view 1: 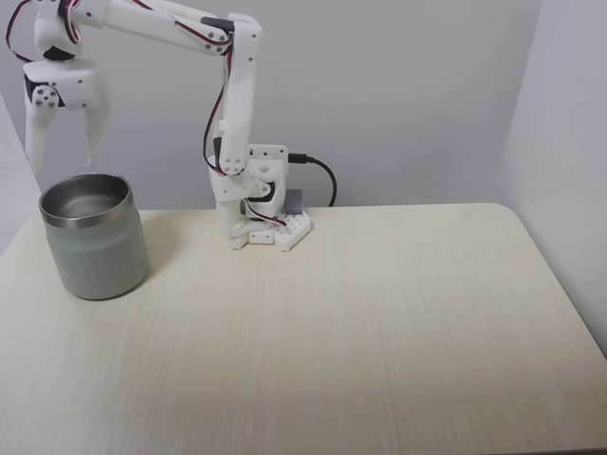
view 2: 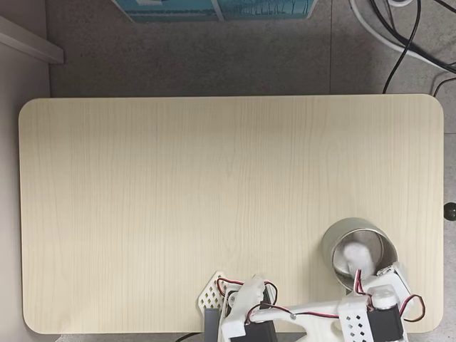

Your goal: Grasp a dressing and put it in the cup.

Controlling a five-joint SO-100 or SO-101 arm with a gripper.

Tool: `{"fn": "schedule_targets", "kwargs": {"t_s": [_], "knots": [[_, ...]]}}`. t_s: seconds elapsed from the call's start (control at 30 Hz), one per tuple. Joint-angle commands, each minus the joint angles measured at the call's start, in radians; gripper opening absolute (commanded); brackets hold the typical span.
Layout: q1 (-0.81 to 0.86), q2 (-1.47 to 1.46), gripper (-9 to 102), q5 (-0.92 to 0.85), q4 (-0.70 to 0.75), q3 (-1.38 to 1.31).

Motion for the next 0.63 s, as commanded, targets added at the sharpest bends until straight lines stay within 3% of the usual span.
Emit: {"fn": "schedule_targets", "kwargs": {"t_s": [0.0,0.6], "knots": [[-0.003,-0.034,23,-0.012,0.035,0.023],[-0.034,0.121,22,0.038,0.031,0.100]]}}
